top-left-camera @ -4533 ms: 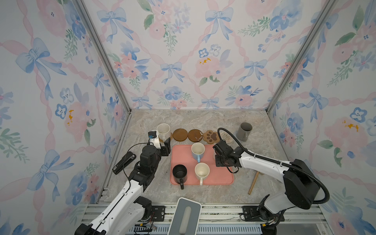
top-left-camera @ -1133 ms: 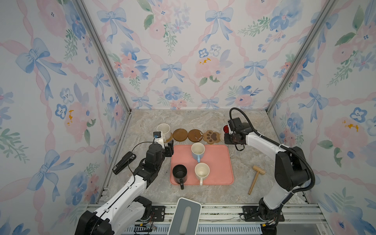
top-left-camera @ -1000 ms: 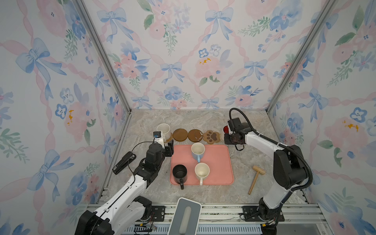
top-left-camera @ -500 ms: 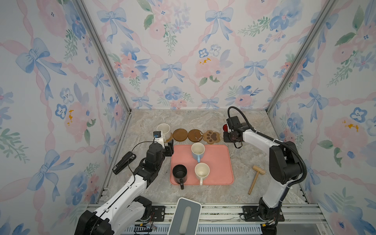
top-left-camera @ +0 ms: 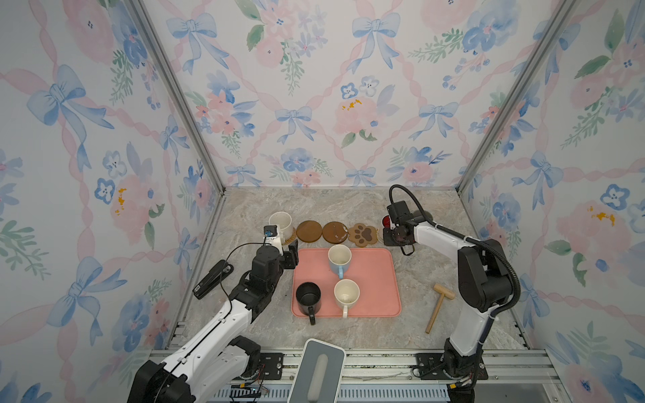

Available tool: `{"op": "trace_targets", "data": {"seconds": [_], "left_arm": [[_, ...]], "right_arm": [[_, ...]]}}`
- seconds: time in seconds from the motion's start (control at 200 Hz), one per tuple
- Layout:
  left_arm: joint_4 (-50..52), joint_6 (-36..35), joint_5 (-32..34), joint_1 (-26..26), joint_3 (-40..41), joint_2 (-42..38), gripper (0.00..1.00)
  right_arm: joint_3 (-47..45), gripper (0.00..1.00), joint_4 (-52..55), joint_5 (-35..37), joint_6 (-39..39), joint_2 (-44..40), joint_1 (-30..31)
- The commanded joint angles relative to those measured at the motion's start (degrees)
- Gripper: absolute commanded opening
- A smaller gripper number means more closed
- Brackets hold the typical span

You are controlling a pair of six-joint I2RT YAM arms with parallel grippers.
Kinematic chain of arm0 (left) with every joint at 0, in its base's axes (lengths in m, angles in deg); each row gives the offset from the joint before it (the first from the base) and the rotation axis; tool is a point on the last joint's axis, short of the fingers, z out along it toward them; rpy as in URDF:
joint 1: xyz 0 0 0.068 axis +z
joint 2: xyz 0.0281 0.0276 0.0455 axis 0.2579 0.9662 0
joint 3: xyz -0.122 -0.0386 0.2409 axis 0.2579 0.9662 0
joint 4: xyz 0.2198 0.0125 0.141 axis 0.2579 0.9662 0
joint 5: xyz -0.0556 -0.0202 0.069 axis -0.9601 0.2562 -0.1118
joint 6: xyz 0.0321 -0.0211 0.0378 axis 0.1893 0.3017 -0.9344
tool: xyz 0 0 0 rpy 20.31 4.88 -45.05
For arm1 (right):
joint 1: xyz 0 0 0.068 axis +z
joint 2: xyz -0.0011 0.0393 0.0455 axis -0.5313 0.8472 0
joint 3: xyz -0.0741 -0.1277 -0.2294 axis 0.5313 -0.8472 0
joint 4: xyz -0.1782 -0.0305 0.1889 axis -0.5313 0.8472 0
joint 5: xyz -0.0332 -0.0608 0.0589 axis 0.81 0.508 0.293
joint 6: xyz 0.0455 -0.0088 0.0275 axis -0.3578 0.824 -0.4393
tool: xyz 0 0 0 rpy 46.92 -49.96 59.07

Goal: Place cups on coasters
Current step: Place the cup on the coaster.

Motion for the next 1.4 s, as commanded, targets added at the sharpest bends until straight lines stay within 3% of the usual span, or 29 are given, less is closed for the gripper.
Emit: {"op": "trace_targets", "data": {"seconds": [0.0, 0.62, 0.79, 0.965, 1.16, 1.395], "left_arm": [[0.74, -0.33, 1.02, -0.31, -1.3, -0.45, 0.68], [1.08, -0.59, 1.21, -0.39, -1.11, -0.89, 0.68], [1.24, -0.77, 1.45, -0.39, -1.11, -1.33, 0.68], [1.48, -0.85, 1.4, -0.47, -1.11, -1.6, 0.68], [1.53, -0.94, 1.46, -0.47, -1.2, -1.86, 0.68], [2.13, -1.27, 1.35, -0.64, -1.81, -2.03, 0.68]], "right_arm": [[1.47, 0.0, -3.08, 1.11, 0.17, 0.43, -0.38], [-0.44, 0.0, -3.32, -0.34, -0.13, 0.6, -0.32], [-0.97, 0.05, -3.28, -0.73, -0.49, 0.51, -0.35], [-1.21, 0.18, -3.21, -0.73, -0.57, 0.37, -0.29], [-2.07, 0.41, -3.65, -0.21, -0.97, -0.69, -0.15], [-2.87, 0.53, -3.72, 0.23, -1.26, -2.31, 0.26]]}}
